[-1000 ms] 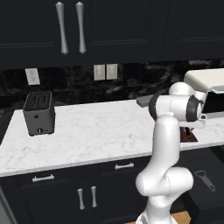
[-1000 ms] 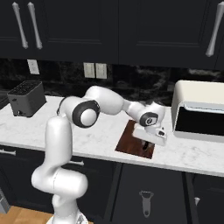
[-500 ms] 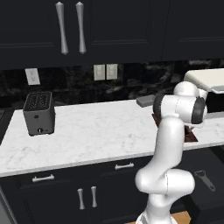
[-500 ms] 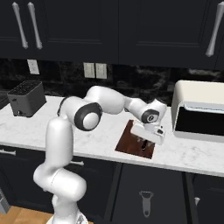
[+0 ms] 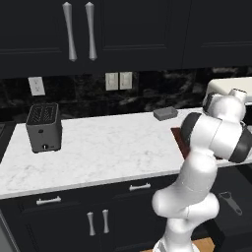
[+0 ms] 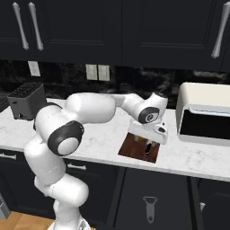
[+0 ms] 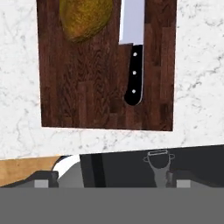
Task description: Place the appropriate cutting tool for cutting the avocado skin on the cutting board.
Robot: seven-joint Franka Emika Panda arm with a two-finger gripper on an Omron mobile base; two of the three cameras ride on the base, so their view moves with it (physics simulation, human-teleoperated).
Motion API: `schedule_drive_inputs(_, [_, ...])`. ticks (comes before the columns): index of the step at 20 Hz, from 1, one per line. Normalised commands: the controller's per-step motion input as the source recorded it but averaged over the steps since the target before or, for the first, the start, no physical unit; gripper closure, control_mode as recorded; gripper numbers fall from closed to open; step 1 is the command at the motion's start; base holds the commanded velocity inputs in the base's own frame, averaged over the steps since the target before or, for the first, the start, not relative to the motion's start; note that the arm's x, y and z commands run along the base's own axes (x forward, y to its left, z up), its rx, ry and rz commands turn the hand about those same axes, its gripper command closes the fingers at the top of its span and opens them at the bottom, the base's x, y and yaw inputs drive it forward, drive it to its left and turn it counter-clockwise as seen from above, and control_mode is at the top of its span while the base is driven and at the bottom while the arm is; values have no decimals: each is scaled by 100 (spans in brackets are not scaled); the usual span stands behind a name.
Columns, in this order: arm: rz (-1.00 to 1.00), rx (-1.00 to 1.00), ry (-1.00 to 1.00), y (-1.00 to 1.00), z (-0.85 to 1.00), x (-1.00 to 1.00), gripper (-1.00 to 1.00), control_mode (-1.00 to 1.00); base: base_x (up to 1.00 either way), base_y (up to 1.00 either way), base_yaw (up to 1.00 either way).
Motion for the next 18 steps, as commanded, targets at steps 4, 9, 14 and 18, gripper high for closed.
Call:
schedule_drive_inputs(4, [4, -22, -10, 85, 48, -93, -100, -100, 0, 0, 0])
schedule_drive_inputs(9, [13, -22, -1, 100, 16, -86, -100, -100, 0, 0, 0])
schedule_drive_inputs(14, [18, -23, 0, 100, 21, -73, -100, -100, 0, 0, 0])
schedule_drive_inputs(18, [18, -24, 0, 100, 37, -66, -100, -100, 0, 0, 0])
